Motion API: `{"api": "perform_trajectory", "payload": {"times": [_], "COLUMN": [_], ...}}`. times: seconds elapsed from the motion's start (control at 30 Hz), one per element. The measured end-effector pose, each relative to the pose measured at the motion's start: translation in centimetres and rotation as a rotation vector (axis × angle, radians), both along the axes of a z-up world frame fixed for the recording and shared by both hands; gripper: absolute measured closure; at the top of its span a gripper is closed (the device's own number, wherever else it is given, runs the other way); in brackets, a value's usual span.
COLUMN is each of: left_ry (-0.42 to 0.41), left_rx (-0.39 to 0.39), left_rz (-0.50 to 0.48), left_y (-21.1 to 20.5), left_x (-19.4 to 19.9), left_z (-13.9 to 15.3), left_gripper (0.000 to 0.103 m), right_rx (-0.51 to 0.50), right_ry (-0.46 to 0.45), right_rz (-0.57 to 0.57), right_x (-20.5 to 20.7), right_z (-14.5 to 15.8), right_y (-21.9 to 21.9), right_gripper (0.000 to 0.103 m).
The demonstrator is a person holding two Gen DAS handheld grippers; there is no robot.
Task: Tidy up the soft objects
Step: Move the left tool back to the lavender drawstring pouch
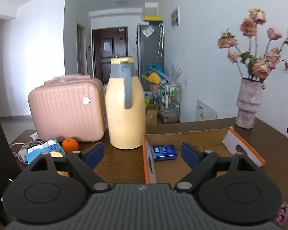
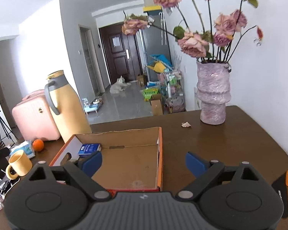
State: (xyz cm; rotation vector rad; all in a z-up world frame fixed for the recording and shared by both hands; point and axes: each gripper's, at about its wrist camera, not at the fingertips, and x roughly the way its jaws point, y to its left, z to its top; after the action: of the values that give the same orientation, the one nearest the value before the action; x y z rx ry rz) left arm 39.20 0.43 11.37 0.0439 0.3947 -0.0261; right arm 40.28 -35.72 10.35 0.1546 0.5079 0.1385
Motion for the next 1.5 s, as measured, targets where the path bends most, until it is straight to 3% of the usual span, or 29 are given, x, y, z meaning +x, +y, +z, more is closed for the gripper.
{"api": "perform_trajectory", "payload": {"times": [0.4,0.67,0.83,0.97,1.17,1.4,1.5], "left_ry": [-0.179,-0.185,-0.190,-0.157,-0.099,-0.036,0.005], "left_rx": [0.031,0.074,0.108,0.087,0.037,-0.041,-0.063], "left_rz": [-0.034,-0.016,0.005,0.042,0.058,0.046,0.034], "left_y": [-2.9,-2.6,-1.0,0.6,2.0,2.4,2.1], "left_x": [-12.3,-23.6,-29.9,-32.9,-33.2,-31.4,-29.4], "left_z": [-2.7,-8.0,-10.1,-10.9,-11.6,-12.9,-14.0], "left_gripper": [0.002,0.000,0.000,0.000,0.000,0.001,0.014], "right_rx": [-0.038,-0.091,-0.177,-0.133,-0.113,-0.053,-0.038], "right_ry": [-0.220,-0.288,-0.256,-0.221,-0.207,-0.170,-0.123], "right_rz": [-0.008,0.086,0.127,0.195,0.204,0.242,0.287], "right_x": [-12.5,-23.2,-29.2,-33.0,-33.1,-30.2,-27.4], "right_z": [-2.6,-7.4,-11.3,-13.3,-13.0,-13.6,-14.1], "right_y": [1.0,3.0,6.0,7.5,8.5,9.4,10.7], "right_gripper": [0.008,0.000,0.000,0.000,0.000,0.008,0.020]}}
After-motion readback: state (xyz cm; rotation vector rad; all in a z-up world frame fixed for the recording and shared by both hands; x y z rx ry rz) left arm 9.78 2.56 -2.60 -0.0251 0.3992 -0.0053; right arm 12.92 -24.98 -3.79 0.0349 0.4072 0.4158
